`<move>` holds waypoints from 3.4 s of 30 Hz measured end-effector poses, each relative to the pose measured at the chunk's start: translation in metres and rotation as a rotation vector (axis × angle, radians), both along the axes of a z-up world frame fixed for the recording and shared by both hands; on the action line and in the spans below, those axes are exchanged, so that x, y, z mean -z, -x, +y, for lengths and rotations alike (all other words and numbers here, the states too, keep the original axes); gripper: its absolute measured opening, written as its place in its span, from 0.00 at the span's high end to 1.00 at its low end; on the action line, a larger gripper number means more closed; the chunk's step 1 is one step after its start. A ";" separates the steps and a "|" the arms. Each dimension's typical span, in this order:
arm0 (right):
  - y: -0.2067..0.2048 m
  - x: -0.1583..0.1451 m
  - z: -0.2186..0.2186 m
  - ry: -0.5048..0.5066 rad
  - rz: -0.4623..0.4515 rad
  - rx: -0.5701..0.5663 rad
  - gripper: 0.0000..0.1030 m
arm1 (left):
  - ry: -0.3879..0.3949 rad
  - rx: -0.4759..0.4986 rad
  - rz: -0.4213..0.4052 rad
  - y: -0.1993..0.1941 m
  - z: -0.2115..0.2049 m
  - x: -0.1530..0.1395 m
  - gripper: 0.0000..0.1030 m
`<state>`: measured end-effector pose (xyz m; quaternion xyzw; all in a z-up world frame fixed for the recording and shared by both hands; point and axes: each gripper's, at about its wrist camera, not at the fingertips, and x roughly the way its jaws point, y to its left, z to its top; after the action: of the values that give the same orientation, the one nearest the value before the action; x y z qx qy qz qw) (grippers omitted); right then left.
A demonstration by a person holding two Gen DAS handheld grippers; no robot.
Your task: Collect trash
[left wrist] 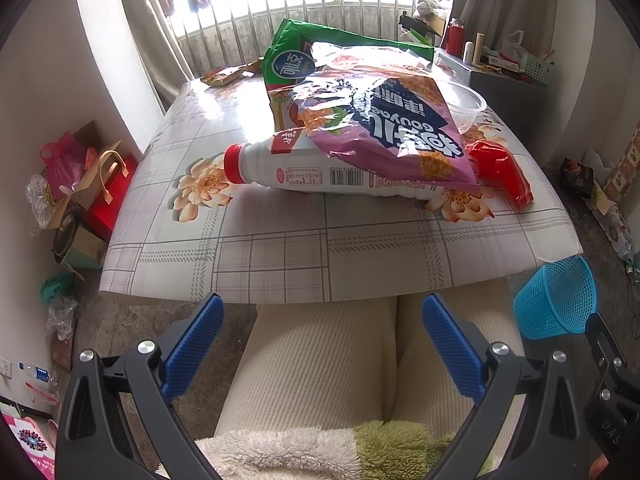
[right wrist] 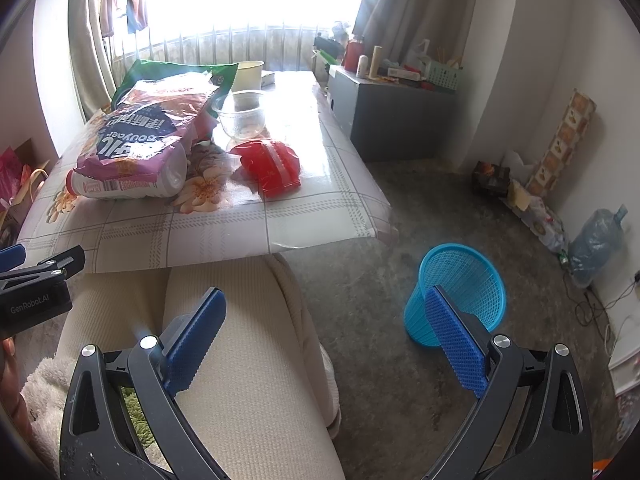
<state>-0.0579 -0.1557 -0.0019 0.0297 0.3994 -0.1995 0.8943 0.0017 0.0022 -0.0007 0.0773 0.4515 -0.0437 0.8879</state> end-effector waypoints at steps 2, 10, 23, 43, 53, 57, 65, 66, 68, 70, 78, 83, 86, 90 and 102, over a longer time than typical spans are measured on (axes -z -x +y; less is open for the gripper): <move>0.000 0.000 0.000 -0.001 0.000 0.000 0.08 | 0.000 0.000 0.000 0.000 0.001 0.000 0.05; 0.001 0.000 -0.001 -0.002 0.001 0.000 0.08 | 0.001 0.000 0.001 0.000 0.001 0.000 0.05; 0.002 -0.002 0.001 -0.003 0.000 0.000 0.08 | 0.001 0.000 0.001 0.000 0.001 0.000 0.05; 0.001 -0.001 0.001 -0.006 -0.001 0.000 0.08 | 0.002 -0.001 0.005 -0.001 0.006 0.004 0.05; -0.003 -0.001 0.003 -0.007 -0.003 0.002 0.08 | 0.004 0.000 0.006 -0.001 0.007 0.006 0.05; -0.009 -0.002 0.002 -0.008 -0.010 0.009 0.08 | 0.010 0.016 -0.020 -0.003 0.010 0.003 0.05; -0.029 -0.007 -0.010 -0.024 -0.058 0.018 0.08 | 0.038 0.050 -0.145 -0.021 0.015 -0.026 0.05; -0.032 -0.008 -0.012 -0.027 -0.069 0.015 0.08 | 0.053 0.059 -0.146 -0.025 0.017 -0.028 0.05; -0.038 -0.009 -0.014 -0.040 -0.084 0.003 0.08 | 0.084 0.084 -0.136 -0.034 0.022 -0.030 0.05; -0.044 -0.008 -0.019 -0.062 -0.097 -0.011 0.08 | 0.132 0.114 -0.126 -0.045 0.027 -0.032 0.05; -0.073 -0.006 -0.035 -0.101 -0.113 -0.014 0.08 | 0.385 0.198 -0.218 -0.087 0.056 -0.057 0.05; -0.093 -0.005 -0.042 -0.110 -0.120 -0.029 0.08 | 0.485 0.213 -0.210 -0.129 0.059 -0.081 0.05; -0.104 -0.002 -0.048 -0.149 -0.125 -0.054 0.08 | 0.632 0.213 -0.118 -0.166 0.065 -0.083 0.05; -0.122 0.004 -0.053 -0.180 -0.114 -0.078 0.12 | 0.741 0.228 0.032 -0.219 0.060 -0.070 0.08; -0.149 0.026 -0.062 -0.248 -0.054 -0.128 0.15 | 0.769 0.161 0.263 -0.294 0.051 -0.034 0.45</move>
<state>0.0906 -0.2181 -0.0278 0.1197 0.3978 -0.0901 0.9052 0.2954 0.0530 0.0334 -0.2310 0.5042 -0.2879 0.7807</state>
